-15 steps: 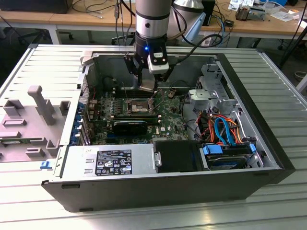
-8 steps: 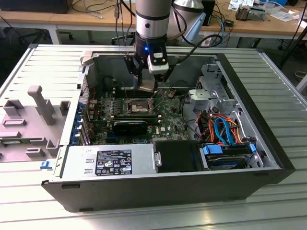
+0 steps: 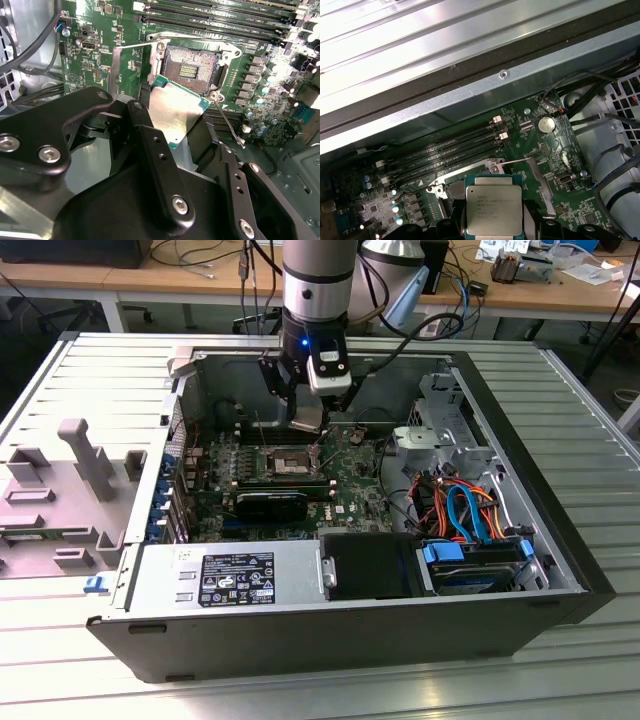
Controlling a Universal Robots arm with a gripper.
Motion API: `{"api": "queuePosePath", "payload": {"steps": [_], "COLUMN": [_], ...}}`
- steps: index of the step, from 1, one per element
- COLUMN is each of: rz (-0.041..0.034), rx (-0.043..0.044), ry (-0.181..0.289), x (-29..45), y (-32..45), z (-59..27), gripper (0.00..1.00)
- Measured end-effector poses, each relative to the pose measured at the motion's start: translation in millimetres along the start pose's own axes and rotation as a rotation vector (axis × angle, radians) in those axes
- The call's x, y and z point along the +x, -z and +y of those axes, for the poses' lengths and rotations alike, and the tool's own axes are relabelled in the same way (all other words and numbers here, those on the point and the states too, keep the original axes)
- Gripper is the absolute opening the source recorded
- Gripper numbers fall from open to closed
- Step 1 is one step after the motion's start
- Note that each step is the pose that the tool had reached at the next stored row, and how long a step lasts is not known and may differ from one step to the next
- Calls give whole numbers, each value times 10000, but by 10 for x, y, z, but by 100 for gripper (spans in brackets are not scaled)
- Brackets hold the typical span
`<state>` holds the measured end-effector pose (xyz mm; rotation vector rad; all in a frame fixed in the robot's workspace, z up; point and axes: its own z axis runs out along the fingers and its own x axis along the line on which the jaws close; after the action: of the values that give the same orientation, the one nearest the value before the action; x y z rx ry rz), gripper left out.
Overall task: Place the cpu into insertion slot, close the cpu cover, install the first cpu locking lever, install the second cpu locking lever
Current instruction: 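Place the cpu into insertion slot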
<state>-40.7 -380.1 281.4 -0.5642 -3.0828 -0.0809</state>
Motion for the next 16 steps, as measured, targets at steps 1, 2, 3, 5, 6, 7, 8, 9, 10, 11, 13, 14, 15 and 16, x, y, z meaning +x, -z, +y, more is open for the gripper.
{"api": "queuePosePath", "payload": {"steps": [1, 2, 3, 5, 6, 7, 8, 9, 10, 11, 13, 14, 15, 16], "rz": [-1, -1, -1, -2, -4, -6, -7, -7, -8, -8, -11, -12, -12, -12], "rx": [1, 1, 2, 2, 4, 7, 8, 8, 9, 10, 12, 12, 13, 13], "ry": [-6, -10, -14, -23, -45, -65, -69, -72, -78, -87, -106, -119, -123, -126], "x": [0, 0, 0, 0, 0, 0, 0, 0, 0, 0, 0, 0, 0, 0], "y": [-2, -2, -4, -6, -12, -17, -18, -18, -20, -22, -27, -31, -31, -32], "z": [0, 0, 0, 0, -1, -1, -1, -1, -1, -1, -1, -2, -2, -2], "gripper": [54, 54, 54, 54, 54, 54, 54, 54, 54, 54, 54, 54, 54, 54]}}
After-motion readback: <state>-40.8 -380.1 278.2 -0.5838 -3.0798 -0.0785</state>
